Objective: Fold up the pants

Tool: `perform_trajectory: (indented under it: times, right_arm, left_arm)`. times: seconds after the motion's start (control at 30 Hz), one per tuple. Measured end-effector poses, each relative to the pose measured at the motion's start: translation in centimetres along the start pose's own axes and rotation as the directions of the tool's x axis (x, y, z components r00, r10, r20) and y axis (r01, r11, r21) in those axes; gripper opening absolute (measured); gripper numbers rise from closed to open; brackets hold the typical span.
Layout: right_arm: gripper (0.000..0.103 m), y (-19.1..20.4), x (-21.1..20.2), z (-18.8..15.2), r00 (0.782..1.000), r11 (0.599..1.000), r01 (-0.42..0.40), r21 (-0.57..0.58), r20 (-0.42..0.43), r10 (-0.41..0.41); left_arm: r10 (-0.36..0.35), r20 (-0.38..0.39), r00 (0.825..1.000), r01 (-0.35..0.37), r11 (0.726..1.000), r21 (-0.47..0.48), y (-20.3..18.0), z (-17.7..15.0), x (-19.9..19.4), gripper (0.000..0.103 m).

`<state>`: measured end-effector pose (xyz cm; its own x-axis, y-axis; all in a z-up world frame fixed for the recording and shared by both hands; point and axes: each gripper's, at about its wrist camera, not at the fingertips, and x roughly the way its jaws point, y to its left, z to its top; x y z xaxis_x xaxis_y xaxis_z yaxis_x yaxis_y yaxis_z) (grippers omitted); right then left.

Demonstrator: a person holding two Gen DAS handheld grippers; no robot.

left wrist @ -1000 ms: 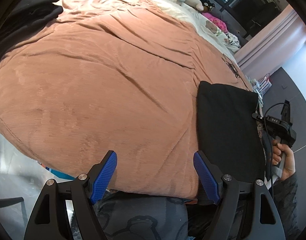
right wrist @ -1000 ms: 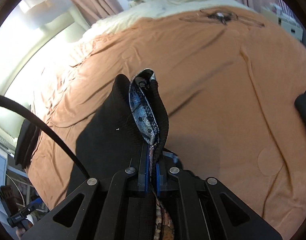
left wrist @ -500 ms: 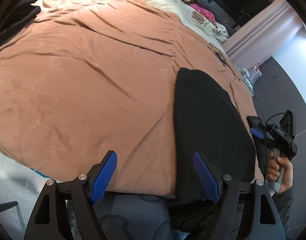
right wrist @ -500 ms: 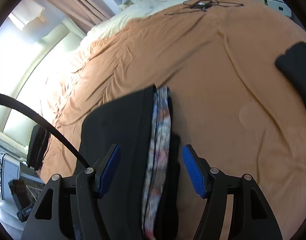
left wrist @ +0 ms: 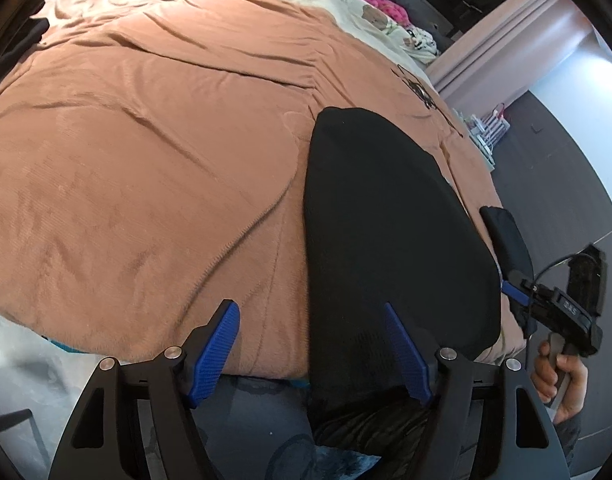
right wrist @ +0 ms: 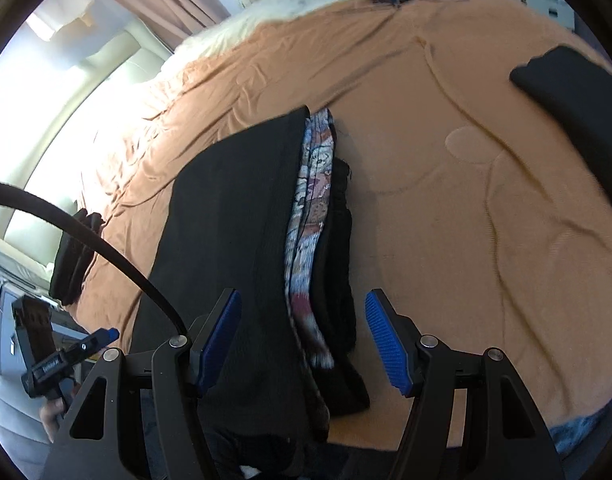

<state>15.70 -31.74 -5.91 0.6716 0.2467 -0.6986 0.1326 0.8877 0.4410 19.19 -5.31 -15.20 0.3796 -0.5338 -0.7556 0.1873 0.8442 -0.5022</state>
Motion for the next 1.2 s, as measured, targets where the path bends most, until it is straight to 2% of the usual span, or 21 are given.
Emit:
perform_trajectory:
  times: [0.1, 0.2, 0.27, 0.37, 0.5, 0.53, 0.6, 0.67, 0.87, 0.97, 1.2]
  right_arm:
    - [0.061, 0.7, -1.1, -1.2, 1.0, 1.0, -0.011, -0.019, 0.005, 0.011]
    - [0.061, 0.6, -1.5, -2.0, 1.0, 0.999, 0.016, -0.028, -0.006, -0.016]
    - [0.06, 0.5, -1.8, -2.8, 1.0, 1.0, 0.01, -0.023, -0.011, -0.011]
    - [0.048, 0.7, -1.1, -3.5, 0.999, 0.999, -0.011, -0.033, -0.05, 0.009]
    - [0.046, 0.4, 0.3, -3.1, 0.996, 0.999, -0.011, -0.04, -0.093, 0.007]
    - [0.043, 0.3, 0.8, -2.8, 0.995, 0.999, -0.01, -0.032, -0.1, 0.006]
    - [0.012, 0.2, 1.4, -2.5, 0.993, 1.0, -0.009, -0.024, -0.118, 0.007]
    - [0.001, -0.1, 1.1, -2.0, 0.994, 1.0, -0.019, -0.014, -0.107, 0.018]
    - [0.0, 0.2, -2.3, -1.4, 1.0, 0.999, -0.004, -0.038, -0.026, 0.003]
    - [0.0, 0.1, -3.5, -1.6, 1.0, 0.999, 0.031, -0.043, 0.002, -0.031]
    - [0.0, -1.0, -1.2, -3.9, 0.993, 0.997, 0.079, -0.012, -0.088, -0.08]
  left_arm:
    - [0.001, -0.007, 1.0, -0.001, 1.0, 0.004, -0.2, -0.4, 0.0, 0.071]
    - [-0.006, -0.018, 1.0, 0.006, 1.0, -0.001, -0.3, -0.7, 0.2, 0.065]
    - [0.001, -0.02, 1.0, -0.001, 1.0, 0.0, -0.3, -0.8, 0.3, 0.064]
    - [0.005, -0.026, 1.0, -0.005, 1.0, -0.003, -0.1, -0.9, 0.5, 0.064]
    - [0.009, -0.036, 0.999, -0.009, 1.0, -0.001, -0.3, -1.1, 0.8, 0.064]
    - [0.009, -0.037, 0.999, -0.009, 1.0, 0.002, -0.4, -1.1, 0.8, 0.064]
    - [0.013, -0.038, 0.999, -0.012, 1.0, 0.01, -0.5, -1.2, 0.7, 0.064]
    - [0.015, -0.039, 0.999, -0.014, 1.0, 0.011, -0.6, -1.2, 0.7, 0.064]
    - [0.015, -0.047, 0.999, -0.015, 1.0, 0.007, -0.7, -1.2, 1.1, 0.064]
    - [0.018, -0.054, 0.998, -0.017, 1.0, 0.012, -0.9, -1.2, 1.5, 0.064]
    - [0.026, -0.074, 0.997, -0.026, 1.0, 0.009, -0.6, -1.5, 2.4, 0.064]
